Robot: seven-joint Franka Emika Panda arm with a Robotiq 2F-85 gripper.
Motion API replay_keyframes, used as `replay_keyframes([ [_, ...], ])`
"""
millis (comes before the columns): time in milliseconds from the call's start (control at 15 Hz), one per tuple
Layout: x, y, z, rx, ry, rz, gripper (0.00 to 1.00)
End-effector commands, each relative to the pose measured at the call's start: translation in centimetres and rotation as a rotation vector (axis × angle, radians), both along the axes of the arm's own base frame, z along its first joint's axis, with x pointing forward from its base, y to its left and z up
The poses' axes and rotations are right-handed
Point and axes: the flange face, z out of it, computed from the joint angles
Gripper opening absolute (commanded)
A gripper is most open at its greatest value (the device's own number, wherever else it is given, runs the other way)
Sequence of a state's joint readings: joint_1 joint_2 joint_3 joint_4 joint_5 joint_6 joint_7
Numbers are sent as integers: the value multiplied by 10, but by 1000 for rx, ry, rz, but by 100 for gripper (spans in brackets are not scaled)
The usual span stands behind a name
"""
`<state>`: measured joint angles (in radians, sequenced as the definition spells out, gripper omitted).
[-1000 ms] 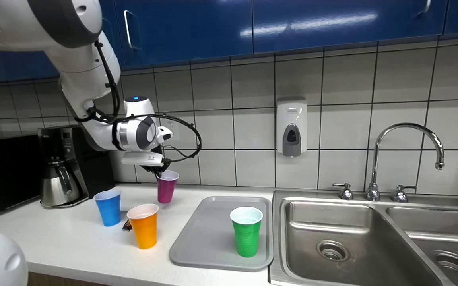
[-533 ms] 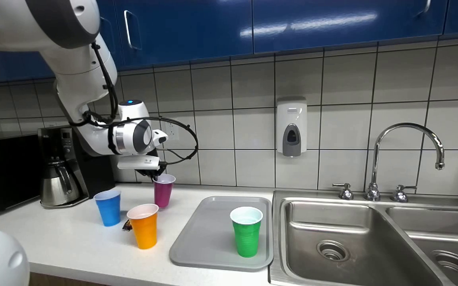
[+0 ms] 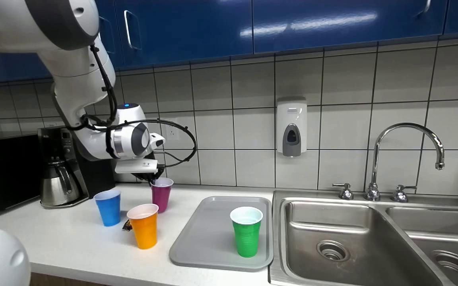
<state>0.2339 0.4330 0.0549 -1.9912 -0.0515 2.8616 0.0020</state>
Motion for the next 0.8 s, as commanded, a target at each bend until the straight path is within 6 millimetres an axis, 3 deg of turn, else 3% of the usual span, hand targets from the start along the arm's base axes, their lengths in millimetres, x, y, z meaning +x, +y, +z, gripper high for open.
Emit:
replay_keyframes([
  [0,-4,3,0,-9,-13,0,1],
  [333,-6,4,-1,-15,-12,7,1],
  [400,-6,4,-1,-16,-12,8,22],
  [467,-7,5,-1,-18,-12,9,32],
  [733,-8,5,-1,-19,-12,10,61],
])
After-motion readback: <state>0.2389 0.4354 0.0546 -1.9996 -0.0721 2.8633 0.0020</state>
